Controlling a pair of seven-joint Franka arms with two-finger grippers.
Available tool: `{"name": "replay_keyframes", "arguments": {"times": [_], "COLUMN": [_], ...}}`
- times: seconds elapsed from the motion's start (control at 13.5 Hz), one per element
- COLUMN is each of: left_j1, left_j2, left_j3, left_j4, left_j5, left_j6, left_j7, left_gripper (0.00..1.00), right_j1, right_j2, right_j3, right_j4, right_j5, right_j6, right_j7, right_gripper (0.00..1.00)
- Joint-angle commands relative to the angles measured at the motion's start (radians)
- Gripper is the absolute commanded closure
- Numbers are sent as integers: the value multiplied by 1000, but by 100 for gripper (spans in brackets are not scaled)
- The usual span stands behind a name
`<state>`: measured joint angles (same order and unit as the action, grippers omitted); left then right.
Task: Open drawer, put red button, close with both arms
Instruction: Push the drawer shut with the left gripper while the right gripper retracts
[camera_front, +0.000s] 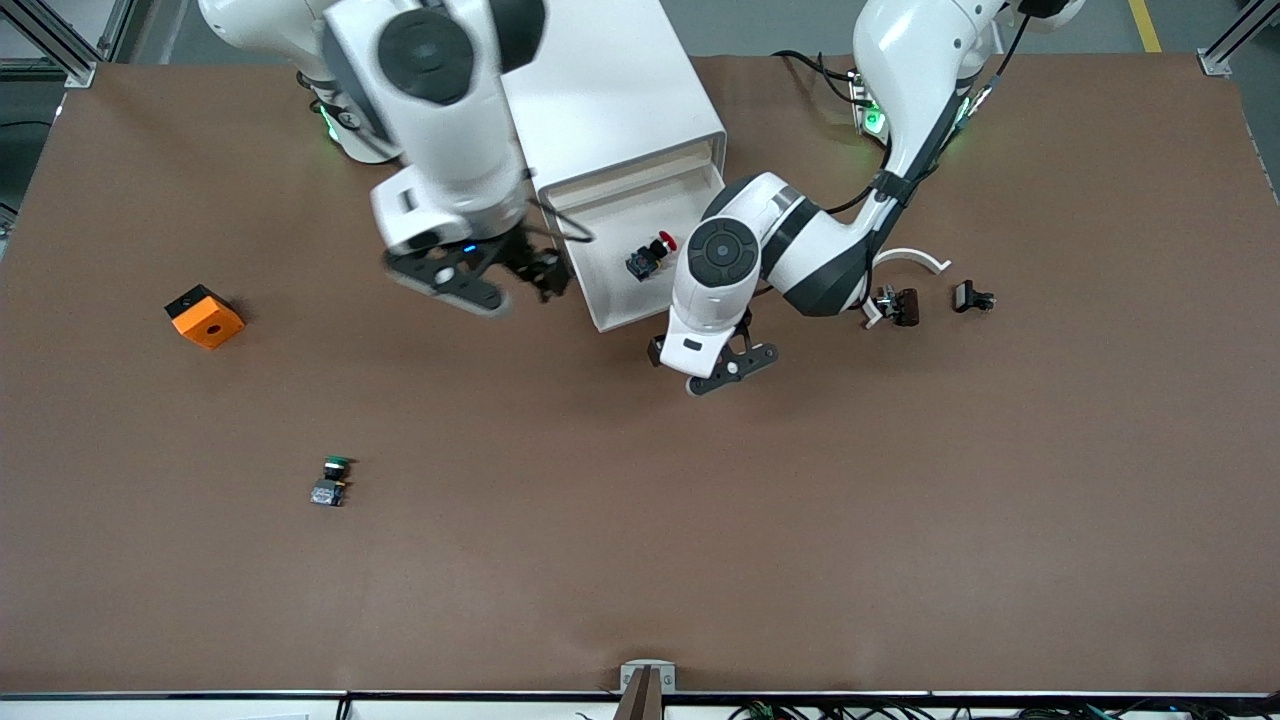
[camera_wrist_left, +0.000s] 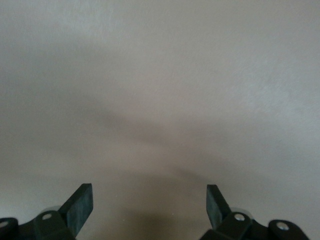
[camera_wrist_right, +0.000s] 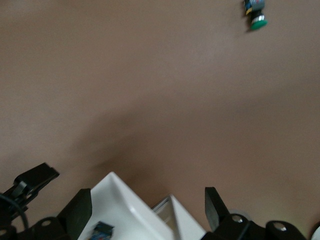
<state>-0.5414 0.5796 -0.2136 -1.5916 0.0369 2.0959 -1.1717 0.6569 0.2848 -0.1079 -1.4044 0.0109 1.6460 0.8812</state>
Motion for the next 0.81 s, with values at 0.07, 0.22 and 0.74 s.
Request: {"name": "replay_keyframes", "arguments": {"times": [0.07, 0.22, 0.74], "left_j1": [-12, -12, -14], "left_j2": [-18, -18, -17], "left_j3": [-45, -88, -226], "left_j4": [-27, -42, -57], "left_j5": [6, 5, -34], "left_j6": [-4, -4, -77], "left_j7": [-72, -77, -108], "left_gripper": [0, 0, 0], "right_j1": [-207, -314, -626], "right_j2": [-42, -58, -87], "right_j3": [17, 17, 17], "right_j4": [1, 1, -2], "right_j5": [18, 18, 15], "right_j6": [-80, -116, -207], "right_j7": [-359, -544, -939], "right_gripper": [0, 0, 0]}}
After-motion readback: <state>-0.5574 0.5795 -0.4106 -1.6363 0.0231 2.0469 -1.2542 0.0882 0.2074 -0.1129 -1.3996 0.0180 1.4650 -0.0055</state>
